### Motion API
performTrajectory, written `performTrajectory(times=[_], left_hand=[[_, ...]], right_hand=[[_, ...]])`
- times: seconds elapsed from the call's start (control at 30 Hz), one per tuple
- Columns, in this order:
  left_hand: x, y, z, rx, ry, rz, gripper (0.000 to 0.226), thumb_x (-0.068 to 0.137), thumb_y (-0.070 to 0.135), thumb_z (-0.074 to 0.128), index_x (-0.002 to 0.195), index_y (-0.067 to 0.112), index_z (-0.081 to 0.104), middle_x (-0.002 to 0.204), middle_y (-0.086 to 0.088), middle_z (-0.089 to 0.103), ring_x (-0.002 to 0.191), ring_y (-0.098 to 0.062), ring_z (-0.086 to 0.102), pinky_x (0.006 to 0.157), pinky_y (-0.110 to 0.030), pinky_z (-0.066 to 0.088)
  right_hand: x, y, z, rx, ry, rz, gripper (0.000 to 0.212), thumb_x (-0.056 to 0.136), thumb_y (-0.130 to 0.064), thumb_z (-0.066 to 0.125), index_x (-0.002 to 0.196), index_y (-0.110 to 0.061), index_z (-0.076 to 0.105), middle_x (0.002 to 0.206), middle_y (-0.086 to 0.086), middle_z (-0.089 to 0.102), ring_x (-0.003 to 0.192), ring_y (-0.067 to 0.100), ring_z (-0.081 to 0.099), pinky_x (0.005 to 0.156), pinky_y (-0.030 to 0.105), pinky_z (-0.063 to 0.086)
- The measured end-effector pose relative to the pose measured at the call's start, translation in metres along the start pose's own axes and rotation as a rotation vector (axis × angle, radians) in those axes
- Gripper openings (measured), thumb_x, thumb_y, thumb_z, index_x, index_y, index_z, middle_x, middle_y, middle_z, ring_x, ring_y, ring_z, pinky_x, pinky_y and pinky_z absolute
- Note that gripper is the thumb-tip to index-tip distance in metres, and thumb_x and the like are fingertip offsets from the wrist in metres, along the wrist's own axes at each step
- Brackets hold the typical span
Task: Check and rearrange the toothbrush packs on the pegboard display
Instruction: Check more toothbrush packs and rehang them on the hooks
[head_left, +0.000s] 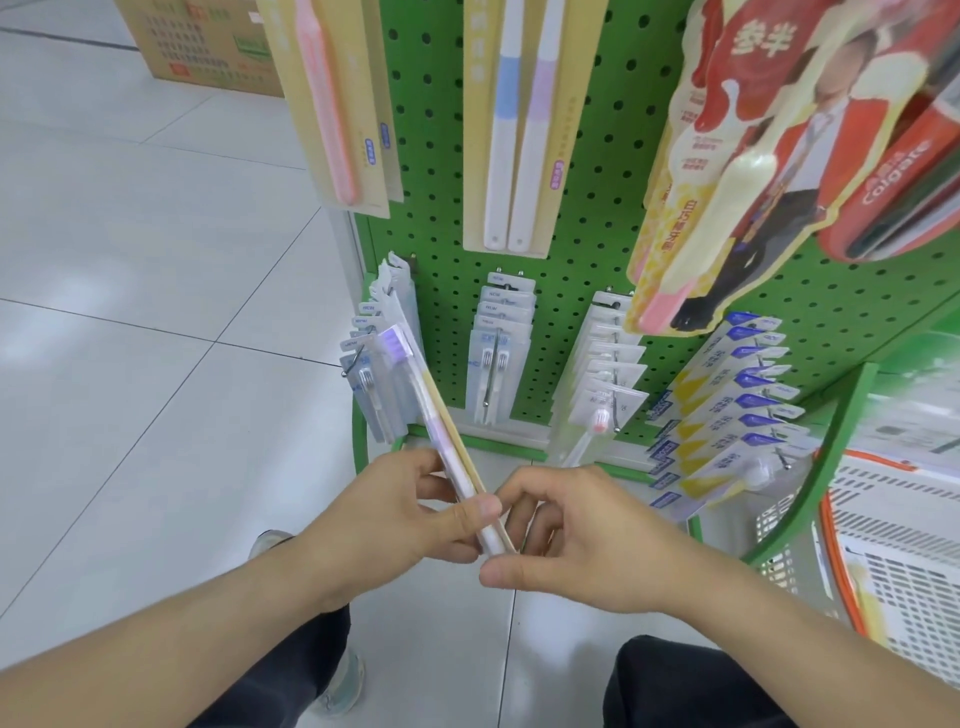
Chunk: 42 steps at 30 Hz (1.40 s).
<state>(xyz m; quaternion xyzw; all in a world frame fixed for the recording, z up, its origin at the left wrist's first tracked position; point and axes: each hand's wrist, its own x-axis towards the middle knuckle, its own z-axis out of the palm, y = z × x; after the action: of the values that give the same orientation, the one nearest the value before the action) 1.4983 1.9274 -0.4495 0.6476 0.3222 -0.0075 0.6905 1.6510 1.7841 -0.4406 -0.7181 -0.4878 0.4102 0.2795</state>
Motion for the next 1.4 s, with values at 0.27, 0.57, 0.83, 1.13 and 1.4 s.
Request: performTrajectory(times=[0.27,0.57,0.83,1.13,1.4], left_hand=[[-0.002,0.0,-0.001,-0.007,-0.096,-0.044,0.023,0.102,0.011,0.055,0.121,0.002,0.064,0.108,-0.016,0.075,0.101,-0.031,0.073,0.094,-0.045,0.058],[-0.007,0.008,0.003,-0.086,-0.191,-0.084,0.033,0.102,0.001,0.049,0.128,0.017,0.061,0.119,-0.004,0.074,0.108,-0.027,0.071,0.093,-0.048,0.058],[-0.008,0.008,0.0,0.083,-0.252,-0.176,0.049,0.097,0.052,0.04,0.119,0.018,0.068,0.105,-0.007,0.077,0.095,-0.027,0.075,0.079,-0.043,0.062],[-0.002,0.006,0.0,0.173,-0.077,-0.001,0.03,0.093,0.036,0.06,0.116,0.021,0.07,0.101,0.004,0.078,0.091,-0.018,0.076,0.076,-0.039,0.063],[0.004,0.013,0.003,0.171,0.003,0.017,0.034,0.1,0.037,0.047,0.108,0.016,0.072,0.092,0.003,0.079,0.081,-0.018,0.077,0.069,-0.038,0.064]], right_hand=[[-0.001,0.002,-0.002,-0.227,-0.091,-0.021,0.051,0.078,-0.065,0.074,0.116,-0.034,0.058,0.109,-0.016,0.059,0.099,0.002,0.061,0.083,0.024,0.054],[0.006,-0.007,-0.004,0.045,0.036,0.075,0.111,0.061,-0.038,0.096,0.146,-0.042,0.025,0.09,-0.004,0.067,0.075,0.003,0.064,0.081,0.033,0.057],[0.006,-0.014,-0.004,0.196,0.095,0.098,0.088,0.063,-0.025,0.096,0.13,-0.039,0.041,0.074,0.003,0.076,0.065,0.019,0.074,0.076,0.048,0.061],[0.006,-0.01,-0.007,0.229,0.031,0.114,0.06,0.075,-0.016,0.089,0.118,-0.03,0.051,0.074,0.007,0.076,0.066,0.024,0.076,0.079,0.053,0.059],[0.012,-0.002,-0.006,0.286,-0.047,0.071,0.068,0.071,-0.011,0.091,0.125,-0.027,0.052,0.085,0.011,0.077,0.067,0.033,0.073,0.067,0.048,0.061]])
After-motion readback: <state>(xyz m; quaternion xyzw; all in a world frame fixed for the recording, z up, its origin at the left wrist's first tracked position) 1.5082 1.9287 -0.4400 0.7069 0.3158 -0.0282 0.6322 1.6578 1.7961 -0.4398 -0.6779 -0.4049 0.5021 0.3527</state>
